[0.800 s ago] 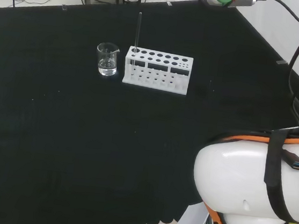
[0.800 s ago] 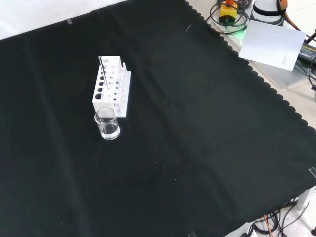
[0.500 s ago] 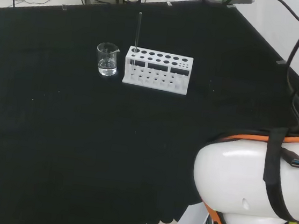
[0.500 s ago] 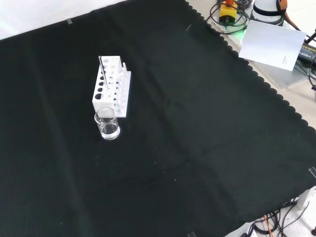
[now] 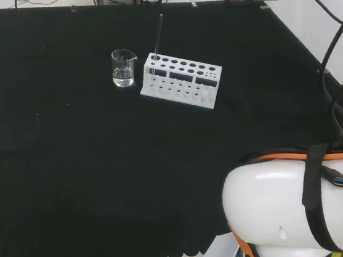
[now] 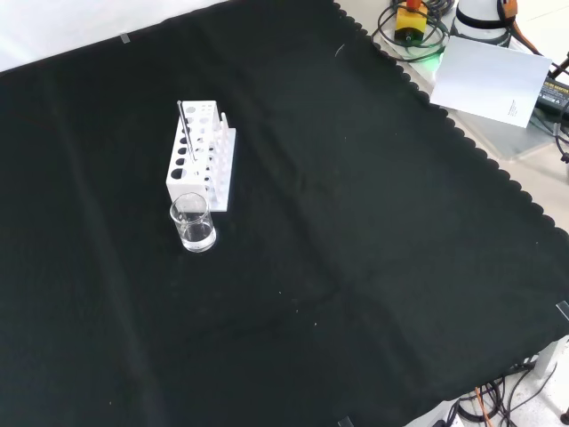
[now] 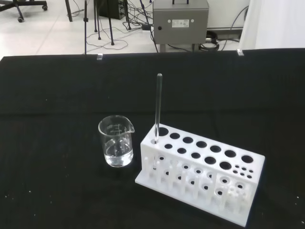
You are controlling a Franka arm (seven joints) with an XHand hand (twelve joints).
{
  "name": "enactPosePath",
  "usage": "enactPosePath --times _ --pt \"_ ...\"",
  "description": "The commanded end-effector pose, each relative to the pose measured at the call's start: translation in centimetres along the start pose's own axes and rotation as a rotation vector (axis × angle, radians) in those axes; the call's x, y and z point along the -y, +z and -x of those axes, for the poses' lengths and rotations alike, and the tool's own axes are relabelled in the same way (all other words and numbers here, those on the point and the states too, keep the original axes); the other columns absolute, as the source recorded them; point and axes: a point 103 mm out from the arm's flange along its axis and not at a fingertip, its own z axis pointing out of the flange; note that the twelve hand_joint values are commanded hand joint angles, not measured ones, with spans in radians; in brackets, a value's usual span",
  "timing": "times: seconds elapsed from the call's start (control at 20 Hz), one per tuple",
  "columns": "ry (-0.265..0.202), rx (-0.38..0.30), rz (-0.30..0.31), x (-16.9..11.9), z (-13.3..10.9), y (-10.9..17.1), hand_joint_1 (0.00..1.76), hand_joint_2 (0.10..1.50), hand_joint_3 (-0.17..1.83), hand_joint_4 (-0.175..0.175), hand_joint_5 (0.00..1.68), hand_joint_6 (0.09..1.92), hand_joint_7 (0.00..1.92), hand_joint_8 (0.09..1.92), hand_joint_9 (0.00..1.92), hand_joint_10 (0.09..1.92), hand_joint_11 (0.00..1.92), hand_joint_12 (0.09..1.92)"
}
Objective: Take the glass rod from the white test tube rack.
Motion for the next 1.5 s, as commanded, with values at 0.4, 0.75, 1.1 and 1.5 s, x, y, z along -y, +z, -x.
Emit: enactPosePath --times 0.4,0.75,1.1,1.5 --pt "-0.049 -0.03 0.008 -8.4 -0.3 0.9 0.65 0.88 0.46 -0.135 0.04 0.09 0.0 0.78 0.1 0.96 0.0 1.41" --pt "-0.067 -0.049 -0.018 -12.7 0.0 2.8 0.64 0.88 0.48 -0.138 0.07 0.09 0.06 0.89 0.24 0.98 0.0 1.47" --pt "-0.075 -0.051 -0.033 -16.1 0.5 4.9 0.63 0.88 0.49 -0.142 0.09 0.09 0.1 0.92 0.34 0.95 0.03 1.49" --pt "-0.093 -0.072 -0.095 -18.7 0.8 8.6 0.62 0.89 0.5 -0.156 0.15 0.09 0.23 0.95 0.49 0.91 0.09 1.48"
